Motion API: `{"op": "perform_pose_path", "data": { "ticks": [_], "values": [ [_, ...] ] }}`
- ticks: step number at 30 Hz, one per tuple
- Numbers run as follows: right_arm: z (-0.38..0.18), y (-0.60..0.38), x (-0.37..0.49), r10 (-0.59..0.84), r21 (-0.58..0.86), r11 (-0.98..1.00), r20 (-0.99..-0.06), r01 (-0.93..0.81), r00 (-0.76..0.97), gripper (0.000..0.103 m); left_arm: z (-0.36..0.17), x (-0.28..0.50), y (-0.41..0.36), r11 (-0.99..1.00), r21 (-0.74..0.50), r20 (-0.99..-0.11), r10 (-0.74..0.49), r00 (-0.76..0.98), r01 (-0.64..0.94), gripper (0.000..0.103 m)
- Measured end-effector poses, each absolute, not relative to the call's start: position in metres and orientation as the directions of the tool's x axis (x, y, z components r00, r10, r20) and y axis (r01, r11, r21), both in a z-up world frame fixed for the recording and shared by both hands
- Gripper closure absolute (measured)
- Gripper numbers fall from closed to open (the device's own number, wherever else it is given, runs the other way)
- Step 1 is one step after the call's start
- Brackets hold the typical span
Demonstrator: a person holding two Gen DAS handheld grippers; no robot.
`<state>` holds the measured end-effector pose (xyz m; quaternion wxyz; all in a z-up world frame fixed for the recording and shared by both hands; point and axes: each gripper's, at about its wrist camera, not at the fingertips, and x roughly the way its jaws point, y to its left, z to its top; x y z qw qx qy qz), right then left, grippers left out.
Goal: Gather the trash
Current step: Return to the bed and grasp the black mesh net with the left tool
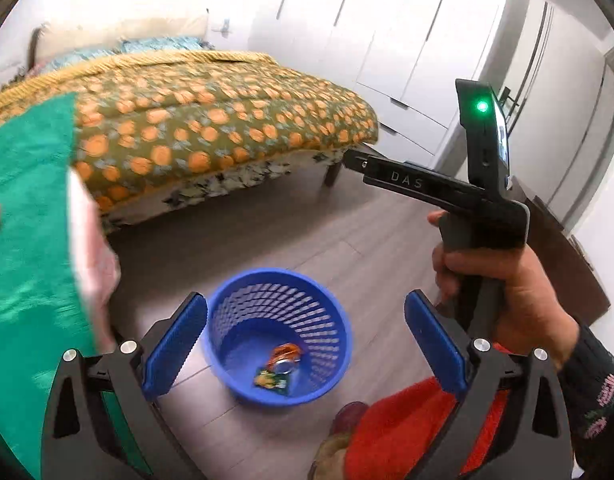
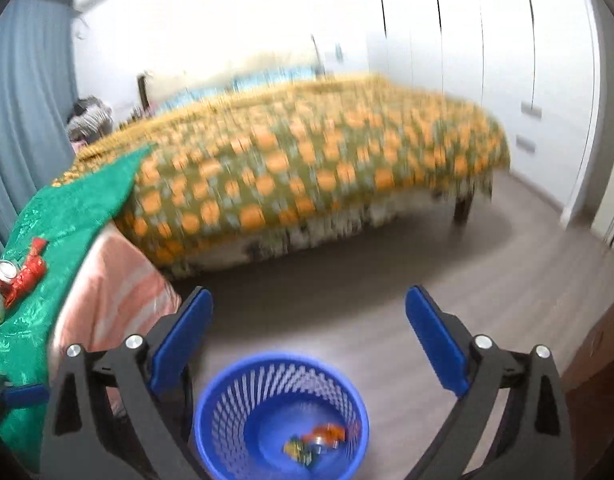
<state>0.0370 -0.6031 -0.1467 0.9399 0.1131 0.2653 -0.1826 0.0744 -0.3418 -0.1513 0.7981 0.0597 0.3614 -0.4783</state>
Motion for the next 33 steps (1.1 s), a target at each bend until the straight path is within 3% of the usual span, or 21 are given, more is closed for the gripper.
{"op": "perform_pose_path", "data": {
  "ticks": [5,16,21,29,33],
  "values": [
    [-0.140,-0.550,0.047,-0.236,0.080,0.942,-0.530,0.325,0.815,0.007,-0.141,0.082,-0.269,0.619,-0.235,-0.647,-0.675,0.354,0.750,0.005],
    [-0.141,-0.328,0.076,0.117,0.073,0.993,-0.611,-0.091,0.783,0.007,-0.154,0.130,-0.071,0.906,-0.097,-0.727,-0.348,0.592,0.413,0.005],
    [-0.132,-0.261,0.100,0.180,0.047,0.979,-0.649,-0.197,0.740,0.007,-0.157,0.145,-0.009,0.951,-0.074,-0.740,-0.254,0.623,0.300,0.005],
    [-0.155,-0.197,0.145,0.213,-0.016,0.950,-0.698,-0.313,0.684,0.007,-0.150,0.174,0.033,0.967,-0.024,-0.736,-0.189,0.650,0.254,0.005],
    [-0.167,-0.188,0.152,0.229,0.013,0.950,-0.706,-0.311,0.670,0.007,-0.118,0.211,0.036,0.956,-0.033,-0.689,-0.234,0.686,0.293,0.005]
  ]
}}
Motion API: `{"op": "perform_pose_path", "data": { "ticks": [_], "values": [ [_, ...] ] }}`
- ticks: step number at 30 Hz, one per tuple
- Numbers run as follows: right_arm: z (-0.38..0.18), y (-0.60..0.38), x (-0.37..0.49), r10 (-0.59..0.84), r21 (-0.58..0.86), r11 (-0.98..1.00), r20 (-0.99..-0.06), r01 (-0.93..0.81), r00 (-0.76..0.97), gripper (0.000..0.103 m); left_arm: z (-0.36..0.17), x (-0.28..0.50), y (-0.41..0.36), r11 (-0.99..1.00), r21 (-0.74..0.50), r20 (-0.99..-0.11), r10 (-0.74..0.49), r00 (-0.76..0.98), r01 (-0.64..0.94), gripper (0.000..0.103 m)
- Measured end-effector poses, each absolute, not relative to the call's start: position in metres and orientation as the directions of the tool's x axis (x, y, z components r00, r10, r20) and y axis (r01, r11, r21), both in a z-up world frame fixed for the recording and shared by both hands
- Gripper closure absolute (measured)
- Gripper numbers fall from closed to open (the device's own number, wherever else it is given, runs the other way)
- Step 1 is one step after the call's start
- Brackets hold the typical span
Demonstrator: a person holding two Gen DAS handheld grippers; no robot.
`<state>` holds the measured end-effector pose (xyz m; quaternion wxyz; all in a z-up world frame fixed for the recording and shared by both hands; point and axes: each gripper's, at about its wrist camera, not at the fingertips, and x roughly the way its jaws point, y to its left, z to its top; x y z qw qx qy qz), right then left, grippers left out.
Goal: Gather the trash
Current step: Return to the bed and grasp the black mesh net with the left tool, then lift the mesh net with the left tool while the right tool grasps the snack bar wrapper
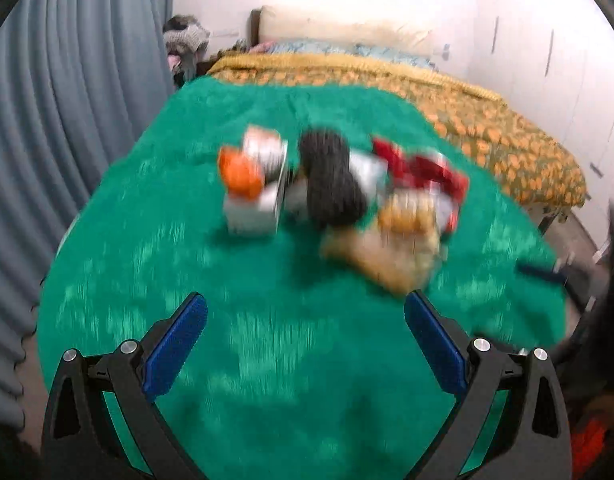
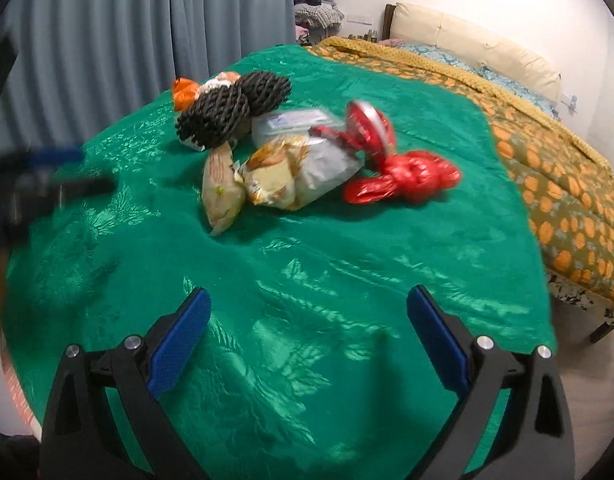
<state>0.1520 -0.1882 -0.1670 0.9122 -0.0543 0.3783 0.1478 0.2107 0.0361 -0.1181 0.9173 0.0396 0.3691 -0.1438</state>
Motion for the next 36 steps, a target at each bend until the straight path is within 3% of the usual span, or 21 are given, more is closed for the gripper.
{"op": "perform_pose_path", "data": {
  "ticks": [5,11,13,15,17,25,31,34,36],
  "values": [
    [-0.171,-0.187,0.145,0.249,0.035,0.948,-0.705,-0.318,0.664,0.007,-0.100,0.269,0.020,0.934,-0.043,-0.682,-0.286,0.673,0.353,0.006],
    [-0.165,-0.198,0.124,0.275,0.076,0.948,-0.682,-0.309,0.677,0.007,-0.119,0.327,-0.003,0.925,-0.072,-0.776,-0.287,0.562,0.373,0.023],
    [-0.162,-0.202,0.116,0.278,0.085,0.950,-0.671,-0.300,0.687,0.007,-0.130,0.337,-0.010,0.926,-0.064,-0.798,-0.271,0.538,0.371,0.033],
    [-0.158,-0.205,0.110,0.278,0.088,0.951,-0.662,-0.296,0.696,0.007,-0.136,0.341,-0.010,0.922,-0.087,-0.807,-0.287,0.516,0.378,0.059],
    [-0.153,-0.209,0.104,0.279,0.088,0.952,-0.651,-0.295,0.706,0.007,-0.134,0.336,-0.009,0.924,-0.093,-0.795,-0.293,0.531,0.370,0.070],
    [-0.148,-0.219,0.098,0.274,0.076,0.952,-0.640,-0.295,0.718,0.007,-0.101,0.258,0.045,0.937,-0.137,-0.754,-0.309,0.580,0.321,0.070],
    [-0.144,-0.203,0.113,0.368,0.121,0.914,-0.651,-0.387,0.664,0.008,-0.127,0.207,0.074,0.956,-0.087,-0.787,-0.238,0.569,0.279,0.067],
    [-0.140,-0.192,0.122,0.407,0.129,0.890,-0.657,-0.437,0.635,0.008,-0.145,0.203,0.078,0.961,-0.084,-0.792,-0.225,0.567,0.264,0.057],
    [-0.136,-0.184,0.127,0.424,0.117,0.874,-0.658,-0.472,0.622,0.009,-0.153,0.204,0.082,0.964,-0.097,-0.785,-0.227,0.577,0.247,0.038]
  ]
}}
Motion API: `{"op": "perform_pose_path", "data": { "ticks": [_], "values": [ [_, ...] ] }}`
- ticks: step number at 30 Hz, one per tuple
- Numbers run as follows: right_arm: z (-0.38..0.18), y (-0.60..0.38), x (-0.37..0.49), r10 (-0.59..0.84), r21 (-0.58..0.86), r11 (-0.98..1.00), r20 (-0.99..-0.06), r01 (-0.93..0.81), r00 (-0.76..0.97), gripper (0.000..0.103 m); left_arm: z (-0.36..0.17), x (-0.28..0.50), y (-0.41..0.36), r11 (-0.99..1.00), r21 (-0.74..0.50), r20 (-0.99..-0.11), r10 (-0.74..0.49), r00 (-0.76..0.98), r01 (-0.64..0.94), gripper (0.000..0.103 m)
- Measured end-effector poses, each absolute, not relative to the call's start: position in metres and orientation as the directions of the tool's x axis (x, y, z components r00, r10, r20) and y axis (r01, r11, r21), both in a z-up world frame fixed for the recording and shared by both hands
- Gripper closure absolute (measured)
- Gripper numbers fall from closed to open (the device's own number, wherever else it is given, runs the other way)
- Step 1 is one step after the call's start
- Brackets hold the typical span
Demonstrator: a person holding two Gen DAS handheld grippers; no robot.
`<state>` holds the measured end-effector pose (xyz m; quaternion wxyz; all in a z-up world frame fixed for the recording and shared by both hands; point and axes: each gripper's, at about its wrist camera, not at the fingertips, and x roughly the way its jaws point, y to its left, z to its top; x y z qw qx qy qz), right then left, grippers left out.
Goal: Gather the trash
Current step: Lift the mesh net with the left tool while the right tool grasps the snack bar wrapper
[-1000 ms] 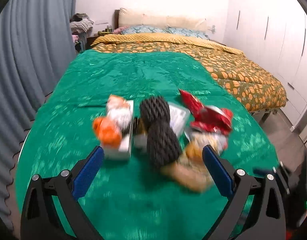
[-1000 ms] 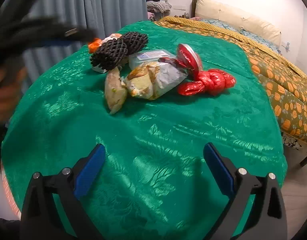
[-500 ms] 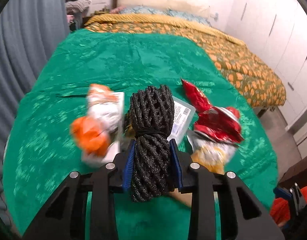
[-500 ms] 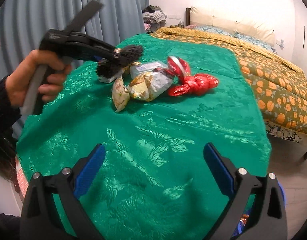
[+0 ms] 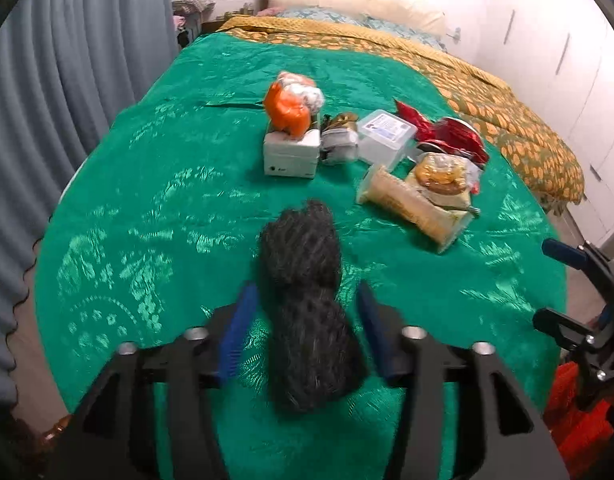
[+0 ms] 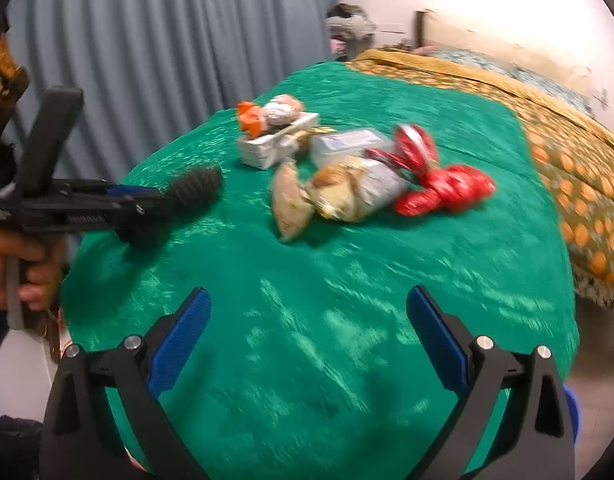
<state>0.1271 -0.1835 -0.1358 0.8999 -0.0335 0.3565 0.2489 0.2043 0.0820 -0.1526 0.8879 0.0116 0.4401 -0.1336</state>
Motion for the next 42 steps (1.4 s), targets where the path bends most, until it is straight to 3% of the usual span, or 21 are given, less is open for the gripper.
{"op": "perform_pose_path", "data": {
  "ticks": [6,11,19,23,27,34,41,42],
  "values": [
    [-0.126,-0.153,0.158,0.469,0.084,0.813,-0.682,-0.576,0.561,0.035,-0.169,0.211,0.085,0.971,-0.100,-0.780,-0.213,0.589,0.219,0.034],
    [-0.132,-0.126,0.196,0.482,0.105,0.776,-0.735,-0.622,0.477,0.046,-0.170,0.208,0.086,0.971,-0.083,-0.780,-0.203,0.592,0.223,0.034],
    [-0.153,-0.110,0.228,0.356,0.049,0.829,-0.814,-0.557,0.459,0.055,-0.179,0.209,0.092,0.971,-0.094,-0.779,-0.208,0.591,0.218,0.031],
    [-0.155,-0.117,0.225,0.336,0.043,0.852,-0.810,-0.522,0.481,0.075,-0.181,0.206,0.089,0.971,-0.076,-0.773,-0.201,0.602,0.226,0.029],
    [-0.155,-0.126,0.218,0.378,0.103,0.852,-0.800,-0.514,0.466,0.084,-0.182,0.206,0.091,0.970,-0.087,-0.770,-0.209,0.603,0.227,0.028],
    [-0.142,-0.148,0.164,0.457,0.187,0.823,-0.779,-0.537,0.429,0.084,-0.182,0.204,0.092,0.968,-0.099,-0.765,-0.223,0.604,0.232,0.025],
    [-0.148,-0.186,0.115,0.389,0.155,0.863,-0.811,-0.481,0.437,0.084,-0.181,0.199,0.092,0.958,-0.111,-0.767,-0.252,0.590,0.265,0.020],
    [-0.150,-0.189,0.115,0.383,0.154,0.867,-0.815,-0.474,0.435,0.080,-0.180,0.197,0.090,0.954,-0.110,-0.769,-0.260,0.584,0.280,0.020]
  ]
}}
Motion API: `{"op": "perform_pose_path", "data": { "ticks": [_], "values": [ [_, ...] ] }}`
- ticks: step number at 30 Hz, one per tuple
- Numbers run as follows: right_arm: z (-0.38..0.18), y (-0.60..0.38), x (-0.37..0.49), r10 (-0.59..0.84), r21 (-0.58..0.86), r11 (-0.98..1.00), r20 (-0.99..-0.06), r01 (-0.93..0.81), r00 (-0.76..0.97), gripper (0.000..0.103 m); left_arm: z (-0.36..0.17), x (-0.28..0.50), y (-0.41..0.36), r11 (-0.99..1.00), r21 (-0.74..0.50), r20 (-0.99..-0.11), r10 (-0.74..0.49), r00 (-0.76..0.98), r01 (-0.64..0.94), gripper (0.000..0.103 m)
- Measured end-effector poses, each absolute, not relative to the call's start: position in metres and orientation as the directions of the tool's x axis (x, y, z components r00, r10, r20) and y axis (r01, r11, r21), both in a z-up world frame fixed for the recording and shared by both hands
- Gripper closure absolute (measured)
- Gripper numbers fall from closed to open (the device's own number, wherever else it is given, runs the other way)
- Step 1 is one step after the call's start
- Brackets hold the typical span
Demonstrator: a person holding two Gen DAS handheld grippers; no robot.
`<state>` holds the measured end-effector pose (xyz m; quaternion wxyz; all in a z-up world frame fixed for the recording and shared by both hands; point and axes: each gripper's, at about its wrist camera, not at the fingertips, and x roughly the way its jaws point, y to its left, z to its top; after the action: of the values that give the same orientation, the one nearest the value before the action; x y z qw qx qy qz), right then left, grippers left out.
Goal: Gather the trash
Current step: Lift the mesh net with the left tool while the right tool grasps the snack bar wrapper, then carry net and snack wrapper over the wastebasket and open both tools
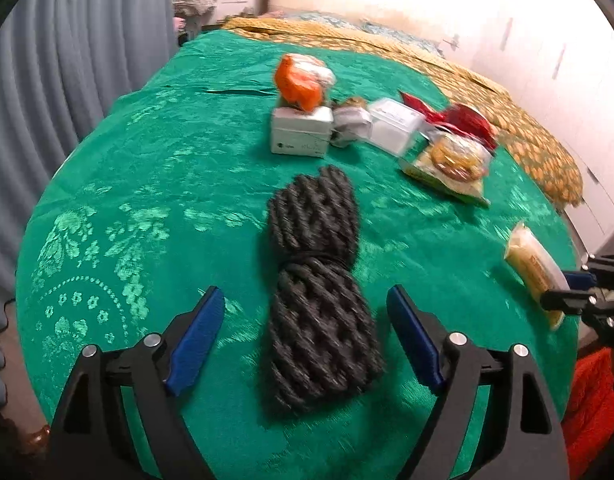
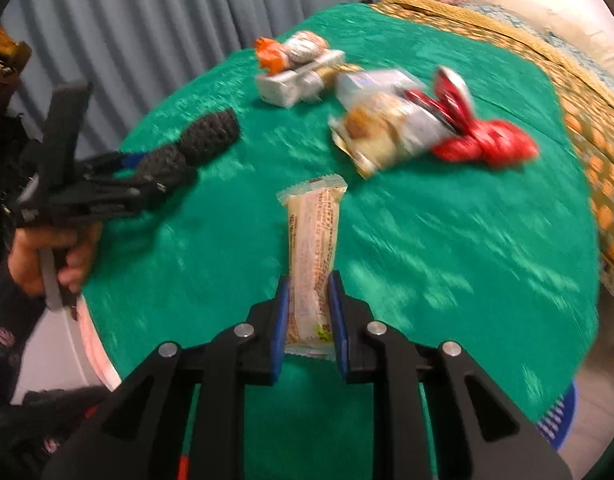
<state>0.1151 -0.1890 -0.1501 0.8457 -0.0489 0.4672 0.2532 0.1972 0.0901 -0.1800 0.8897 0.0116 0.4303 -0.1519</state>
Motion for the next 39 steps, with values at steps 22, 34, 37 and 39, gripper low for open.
{"op": "perform_pose_path", "data": {
  "ticks": [22,34,37,39],
  "values": [
    [-0.153,-0.184,0.143,0.367,0.187,0.884,-0.846,-0.429,0.387,0.085,-0.164,0.226,0.077,0.926,-0.071,-0.862,-0.245,0.445,0.371,0.061],
    [-0.117,-0.231,0.117,0.496,0.330,0.861,-0.715,-0.388,0.493,0.085,-0.134,0.190,0.054,0.907,-0.113,-0.804,-0.324,0.499,0.407,0.071],
    [-0.115,-0.256,0.113,0.499,0.357,0.864,-0.694,-0.354,0.519,0.085,-0.121,0.178,0.027,0.881,-0.136,-0.782,-0.376,0.497,0.453,0.071],
    [-0.117,-0.283,0.109,0.474,0.356,0.880,-0.693,-0.314,0.544,0.085,-0.114,0.172,0.006,0.861,-0.149,-0.770,-0.409,0.490,0.486,0.071]
  ]
}}
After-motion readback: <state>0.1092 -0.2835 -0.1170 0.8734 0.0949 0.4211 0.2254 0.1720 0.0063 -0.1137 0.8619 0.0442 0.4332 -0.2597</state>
